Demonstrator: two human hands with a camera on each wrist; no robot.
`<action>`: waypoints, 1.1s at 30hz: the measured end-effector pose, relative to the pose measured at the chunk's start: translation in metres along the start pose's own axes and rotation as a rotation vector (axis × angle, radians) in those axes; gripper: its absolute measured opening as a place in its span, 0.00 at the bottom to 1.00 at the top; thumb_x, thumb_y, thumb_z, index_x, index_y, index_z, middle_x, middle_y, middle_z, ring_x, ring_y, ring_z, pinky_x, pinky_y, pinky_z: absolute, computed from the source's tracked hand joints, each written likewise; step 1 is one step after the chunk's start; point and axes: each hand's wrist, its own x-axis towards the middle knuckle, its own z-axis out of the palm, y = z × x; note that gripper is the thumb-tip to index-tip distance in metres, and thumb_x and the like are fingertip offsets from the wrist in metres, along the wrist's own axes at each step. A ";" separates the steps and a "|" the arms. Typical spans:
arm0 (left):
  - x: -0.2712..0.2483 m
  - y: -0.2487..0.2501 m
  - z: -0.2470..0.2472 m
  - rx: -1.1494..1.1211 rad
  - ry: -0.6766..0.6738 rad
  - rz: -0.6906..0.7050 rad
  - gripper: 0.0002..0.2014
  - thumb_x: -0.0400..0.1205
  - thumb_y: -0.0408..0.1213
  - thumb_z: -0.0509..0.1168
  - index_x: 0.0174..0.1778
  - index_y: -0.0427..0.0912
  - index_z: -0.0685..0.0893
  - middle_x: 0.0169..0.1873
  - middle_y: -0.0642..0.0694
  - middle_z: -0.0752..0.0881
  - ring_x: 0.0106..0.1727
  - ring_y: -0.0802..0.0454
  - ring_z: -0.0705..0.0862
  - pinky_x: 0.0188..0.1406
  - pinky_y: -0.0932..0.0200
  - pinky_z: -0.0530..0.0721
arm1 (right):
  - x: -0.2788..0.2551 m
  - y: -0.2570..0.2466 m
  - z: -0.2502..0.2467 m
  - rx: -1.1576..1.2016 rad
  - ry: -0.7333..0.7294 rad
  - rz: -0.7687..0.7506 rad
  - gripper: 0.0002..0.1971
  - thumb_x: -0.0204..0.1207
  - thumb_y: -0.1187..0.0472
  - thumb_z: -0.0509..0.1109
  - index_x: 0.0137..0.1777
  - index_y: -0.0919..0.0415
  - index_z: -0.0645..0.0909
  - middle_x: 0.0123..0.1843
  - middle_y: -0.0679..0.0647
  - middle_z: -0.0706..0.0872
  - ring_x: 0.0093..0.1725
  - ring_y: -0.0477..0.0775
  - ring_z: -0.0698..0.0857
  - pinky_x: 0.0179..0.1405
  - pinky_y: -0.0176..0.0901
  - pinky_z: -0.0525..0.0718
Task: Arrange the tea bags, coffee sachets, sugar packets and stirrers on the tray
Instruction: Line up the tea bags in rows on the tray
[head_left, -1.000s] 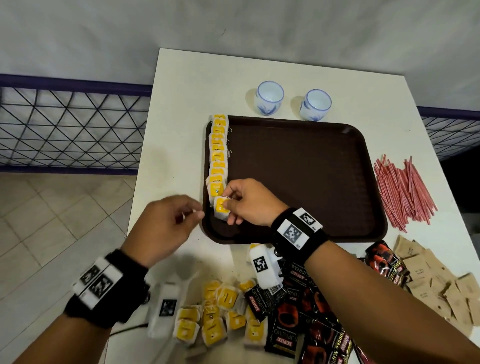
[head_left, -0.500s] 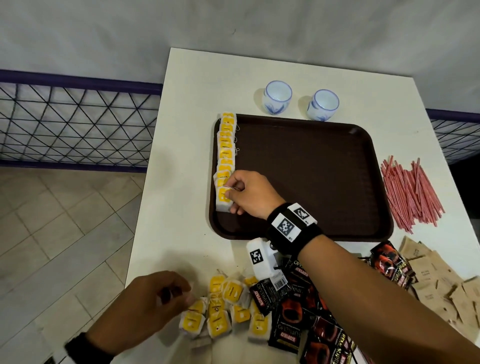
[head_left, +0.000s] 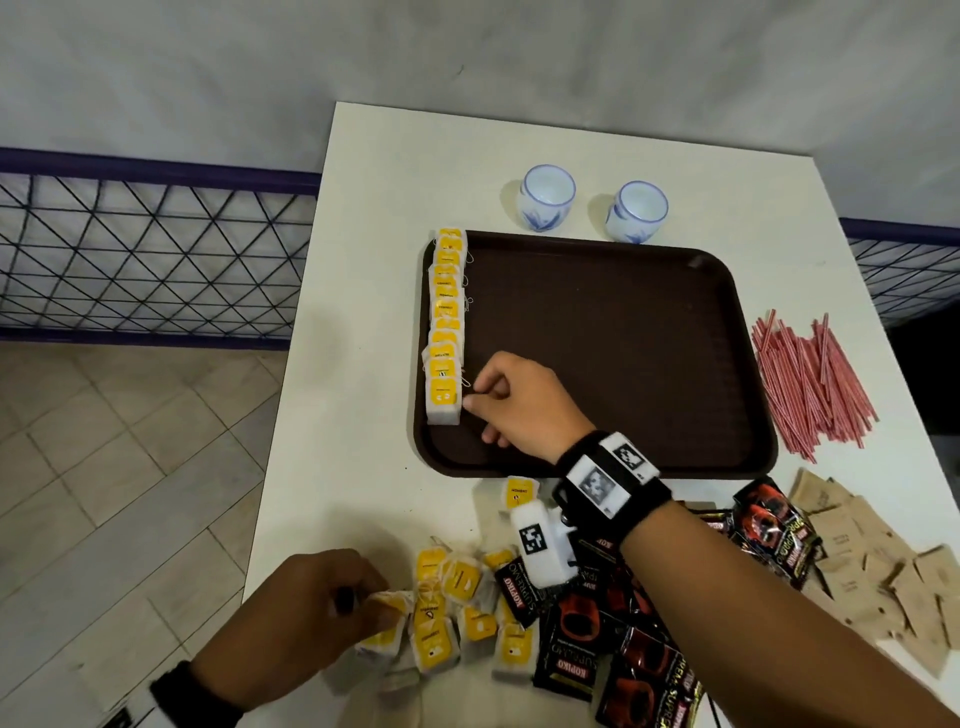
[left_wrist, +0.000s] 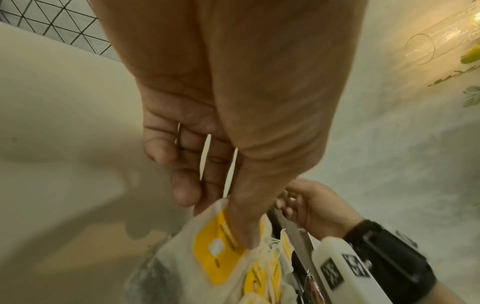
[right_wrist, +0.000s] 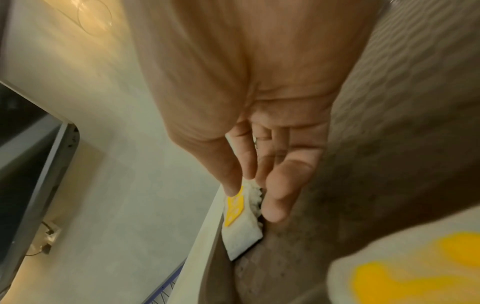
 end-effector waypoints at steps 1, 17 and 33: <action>0.000 0.000 -0.001 -0.013 0.005 0.018 0.04 0.75 0.45 0.79 0.38 0.58 0.91 0.35 0.59 0.88 0.36 0.59 0.84 0.33 0.69 0.78 | -0.008 0.006 -0.004 -0.012 0.001 0.000 0.05 0.79 0.60 0.74 0.46 0.59 0.80 0.33 0.54 0.86 0.30 0.57 0.90 0.25 0.47 0.87; 0.008 0.011 -0.011 0.029 -0.009 0.186 0.03 0.75 0.43 0.77 0.39 0.56 0.90 0.37 0.57 0.88 0.37 0.55 0.85 0.32 0.67 0.80 | -0.092 0.055 -0.012 -0.056 -0.030 0.231 0.19 0.72 0.46 0.79 0.37 0.63 0.86 0.30 0.62 0.88 0.23 0.50 0.89 0.27 0.41 0.80; 0.022 0.038 -0.045 -0.002 0.069 0.178 0.04 0.81 0.46 0.73 0.42 0.55 0.93 0.42 0.61 0.92 0.46 0.58 0.90 0.46 0.65 0.83 | -0.093 0.062 -0.003 0.069 -0.061 0.062 0.05 0.75 0.60 0.78 0.39 0.56 0.85 0.33 0.57 0.89 0.24 0.51 0.87 0.30 0.45 0.85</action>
